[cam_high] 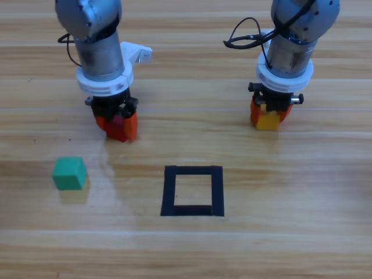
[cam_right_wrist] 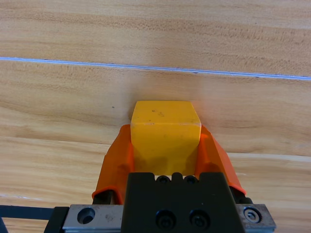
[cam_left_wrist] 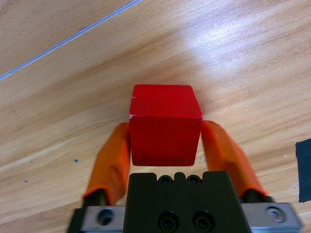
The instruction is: Stack the blocks in the rectangular block: red at the bottom, yellow in the middle, green on top
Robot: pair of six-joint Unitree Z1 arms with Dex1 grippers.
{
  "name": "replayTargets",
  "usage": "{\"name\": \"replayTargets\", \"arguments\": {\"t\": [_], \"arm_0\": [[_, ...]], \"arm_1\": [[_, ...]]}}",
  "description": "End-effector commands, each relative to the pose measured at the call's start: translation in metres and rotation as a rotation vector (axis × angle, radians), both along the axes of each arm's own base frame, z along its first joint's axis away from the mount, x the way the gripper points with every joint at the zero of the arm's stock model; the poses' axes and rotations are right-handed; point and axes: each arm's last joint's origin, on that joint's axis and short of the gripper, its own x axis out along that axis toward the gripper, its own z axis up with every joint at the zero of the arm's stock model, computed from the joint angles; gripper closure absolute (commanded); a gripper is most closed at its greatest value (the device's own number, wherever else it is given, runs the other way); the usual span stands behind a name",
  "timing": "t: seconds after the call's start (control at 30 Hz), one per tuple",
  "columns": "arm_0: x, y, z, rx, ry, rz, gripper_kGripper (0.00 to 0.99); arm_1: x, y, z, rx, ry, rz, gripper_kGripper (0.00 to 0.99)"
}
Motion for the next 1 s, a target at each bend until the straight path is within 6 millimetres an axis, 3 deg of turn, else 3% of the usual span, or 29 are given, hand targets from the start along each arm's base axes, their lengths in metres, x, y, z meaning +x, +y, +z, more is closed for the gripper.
{"name": "replayTargets", "arguments": {"t": [0.03,0.13,0.27,0.43,0.73,1.0], "arm_0": [[0.005,0.008,-0.014,0.018,0.019,0.021,0.685],[0.003,0.008,-0.008,0.011,0.005,0.033,0.84],[-0.004,0.004,0.002,0.032,-0.021,0.088,0.875],[-0.022,-0.006,0.021,0.017,-0.035,0.172,0.924],[-0.096,-0.052,0.081,-0.079,-0.106,0.277,0.927],[-0.147,-0.102,0.078,-0.038,-0.1,0.281,0.958]], "arm_1": [[-0.006,-0.01,-0.014,-0.046,0.053,-0.005,0.99],[-0.021,-0.015,0.01,-0.06,0.028,-0.008,0.99],[-0.048,-0.023,0.043,-0.068,-0.003,0.003,0.99],[-0.08,-0.028,0.071,-0.047,-0.031,0.026,0.99],[-0.1,-0.032,0.071,-0.039,-0.022,0.042,0.99],[-0.099,-0.029,0.058,-0.048,-0.004,0.046,0.99]]}}
